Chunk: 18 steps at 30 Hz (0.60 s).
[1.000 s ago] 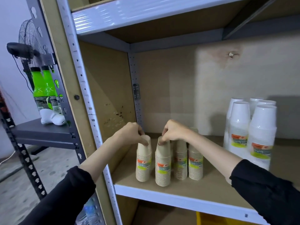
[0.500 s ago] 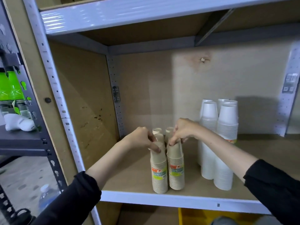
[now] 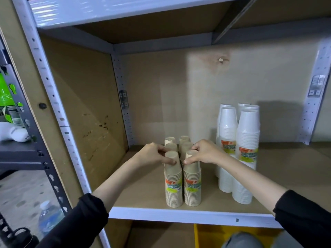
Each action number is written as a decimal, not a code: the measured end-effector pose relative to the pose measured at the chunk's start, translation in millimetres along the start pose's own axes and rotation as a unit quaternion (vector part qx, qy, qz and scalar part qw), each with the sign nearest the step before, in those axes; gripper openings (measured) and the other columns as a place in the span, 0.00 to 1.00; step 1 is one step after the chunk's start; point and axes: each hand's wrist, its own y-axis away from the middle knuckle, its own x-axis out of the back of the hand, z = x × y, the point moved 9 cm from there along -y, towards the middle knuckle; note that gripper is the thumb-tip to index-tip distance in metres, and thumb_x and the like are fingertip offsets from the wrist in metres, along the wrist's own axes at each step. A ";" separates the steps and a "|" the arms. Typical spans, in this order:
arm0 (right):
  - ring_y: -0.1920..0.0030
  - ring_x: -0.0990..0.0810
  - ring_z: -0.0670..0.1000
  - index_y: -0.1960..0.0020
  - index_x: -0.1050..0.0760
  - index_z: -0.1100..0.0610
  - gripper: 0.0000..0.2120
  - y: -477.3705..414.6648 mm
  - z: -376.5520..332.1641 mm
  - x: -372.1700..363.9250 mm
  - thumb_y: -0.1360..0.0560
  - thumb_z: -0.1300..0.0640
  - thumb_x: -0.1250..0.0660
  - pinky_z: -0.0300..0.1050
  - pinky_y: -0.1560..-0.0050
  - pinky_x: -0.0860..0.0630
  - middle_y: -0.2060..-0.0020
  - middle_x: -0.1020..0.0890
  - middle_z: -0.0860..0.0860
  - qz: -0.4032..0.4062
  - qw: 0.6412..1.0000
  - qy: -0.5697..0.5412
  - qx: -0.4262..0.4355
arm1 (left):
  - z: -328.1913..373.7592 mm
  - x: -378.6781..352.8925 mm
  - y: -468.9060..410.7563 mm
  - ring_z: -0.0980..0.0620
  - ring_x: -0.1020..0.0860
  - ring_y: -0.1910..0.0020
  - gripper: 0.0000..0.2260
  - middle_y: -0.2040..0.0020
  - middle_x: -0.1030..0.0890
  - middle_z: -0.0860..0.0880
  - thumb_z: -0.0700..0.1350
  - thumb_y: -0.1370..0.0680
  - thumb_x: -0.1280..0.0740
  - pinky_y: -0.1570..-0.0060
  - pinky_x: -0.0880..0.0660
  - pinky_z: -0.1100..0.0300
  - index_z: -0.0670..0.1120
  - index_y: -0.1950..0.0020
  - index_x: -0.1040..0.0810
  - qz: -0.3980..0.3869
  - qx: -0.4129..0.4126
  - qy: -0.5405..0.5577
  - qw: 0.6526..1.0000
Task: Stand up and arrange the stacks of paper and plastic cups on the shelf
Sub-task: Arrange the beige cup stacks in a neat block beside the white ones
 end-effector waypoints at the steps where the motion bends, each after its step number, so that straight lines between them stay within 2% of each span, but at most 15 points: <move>1: 0.56 0.18 0.53 0.50 0.20 0.68 0.24 2.0 3.9 -1.7 0.37 0.50 0.23 0.41 0.63 0.28 0.56 0.16 0.56 0.000 1.000 -0.001 0.001 | -0.6 -2.4 1.4 0.57 0.23 0.59 0.17 0.57 0.20 0.51 0.47 0.32 0.25 0.63 0.30 0.74 0.43 0.45 0.18 -0.005 -0.003 -0.002 1.000; 3: 0.62 0.22 0.46 0.52 0.20 0.61 0.18 7.7 11.1 -5.3 0.36 0.50 0.23 0.31 0.69 0.31 0.57 0.18 0.52 0.001 1.000 0.002 -0.005 | -3.6 -7.3 3.6 0.59 0.24 0.61 0.18 0.57 0.20 0.52 0.48 0.33 0.24 0.67 0.31 0.77 0.44 0.45 0.19 -0.012 -0.007 -0.008 1.000; 4: 0.62 0.23 0.46 0.50 0.21 0.61 0.20 9.7 15.4 -7.8 0.36 0.50 0.23 0.32 0.68 0.30 0.55 0.19 0.53 -0.001 1.000 0.005 -0.010 | -6.1 -9.9 4.4 0.59 0.24 0.61 0.19 0.57 0.20 0.51 0.48 0.34 0.23 0.67 0.31 0.78 0.44 0.45 0.20 -0.016 -0.008 -0.011 1.000; 6: 0.50 0.20 0.52 0.43 0.24 0.65 0.28 12.9 26.0 -13.4 0.36 0.48 0.24 0.43 0.56 0.25 0.45 0.19 0.57 -0.005 1.000 0.010 -0.029 | -11.8 -16.1 5.0 0.56 0.23 0.57 0.22 0.55 0.20 0.50 0.47 0.35 0.22 0.60 0.28 0.74 0.42 0.44 0.21 -0.028 -0.007 -0.019 0.999; 7: 0.44 0.21 0.54 0.40 0.26 0.65 0.30 15.1 29.4 -15.8 0.35 0.48 0.24 0.45 0.51 0.25 0.41 0.21 0.58 -0.007 0.999 0.008 -0.035 | -14.7 -20.2 5.3 0.54 0.23 0.55 0.23 0.54 0.20 0.50 0.46 0.35 0.22 0.55 0.26 0.69 0.42 0.42 0.22 -0.038 -0.005 -0.023 0.999; 9: 0.39 0.23 0.55 0.38 0.27 0.65 0.31 18.7 31.8 -18.5 0.34 0.49 0.24 0.43 0.47 0.27 0.38 0.22 0.58 -0.014 0.999 -0.003 -0.037 | -18.6 -27.2 6.0 0.53 0.23 0.53 0.25 0.52 0.21 0.49 0.45 0.35 0.22 0.49 0.25 0.61 0.42 0.41 0.23 -0.053 -0.002 -0.034 0.998; 11: 0.38 0.24 0.54 0.36 0.28 0.64 0.31 22.4 29.7 -19.5 0.33 0.51 0.25 0.42 0.49 0.28 0.36 0.23 0.57 -0.021 0.999 -0.012 -0.035 | -20.3 -31.0 5.8 0.53 0.23 0.53 0.25 0.52 0.21 0.50 0.44 0.35 0.22 0.50 0.26 0.60 0.42 0.41 0.23 -0.053 -0.002 -0.040 0.998; 13: 0.46 0.23 0.50 0.38 0.27 0.62 0.27 22.8 29.0 -20.1 0.33 0.52 0.25 0.39 0.55 0.31 0.38 0.23 0.57 -0.019 0.999 -0.013 -0.034 | -20.5 -32.8 4.9 0.53 0.24 0.53 0.25 0.52 0.22 0.50 0.44 0.35 0.22 0.53 0.27 0.63 0.42 0.41 0.24 -0.051 -0.002 -0.037 0.998; 15: 0.58 0.25 0.44 0.48 0.25 0.59 0.19 21.1 29.3 -21.2 0.34 0.52 0.24 0.37 0.66 0.32 0.44 0.20 0.56 -0.016 0.999 -0.009 -0.032 | -20.1 -32.9 4.0 0.53 0.24 0.53 0.25 0.52 0.22 0.50 0.43 0.35 0.22 0.55 0.28 0.65 0.41 0.41 0.23 -0.050 -0.001 -0.034 0.998; 16: 0.61 0.27 0.44 0.50 0.25 0.60 0.19 19.5 30.4 -21.9 0.34 0.51 0.24 0.35 0.69 0.34 0.49 0.21 0.55 -0.013 0.999 -0.012 -0.032 | -20.4 -32.7 3.8 0.53 0.24 0.53 0.24 0.52 0.22 0.50 0.43 0.35 0.22 0.56 0.28 0.65 0.41 0.41 0.23 -0.049 -0.001 -0.033 0.998; 18: 0.60 0.27 0.46 0.52 0.24 0.62 0.19 17.3 33.3 -23.7 0.35 0.51 0.24 0.34 0.69 0.35 0.55 0.24 0.52 -0.007 0.999 -0.019 -0.037 | -22.2 -32.5 3.8 0.53 0.24 0.53 0.24 0.52 0.22 0.50 0.43 0.35 0.22 0.56 0.28 0.66 0.41 0.42 0.23 -0.045 0.000 -0.029 0.999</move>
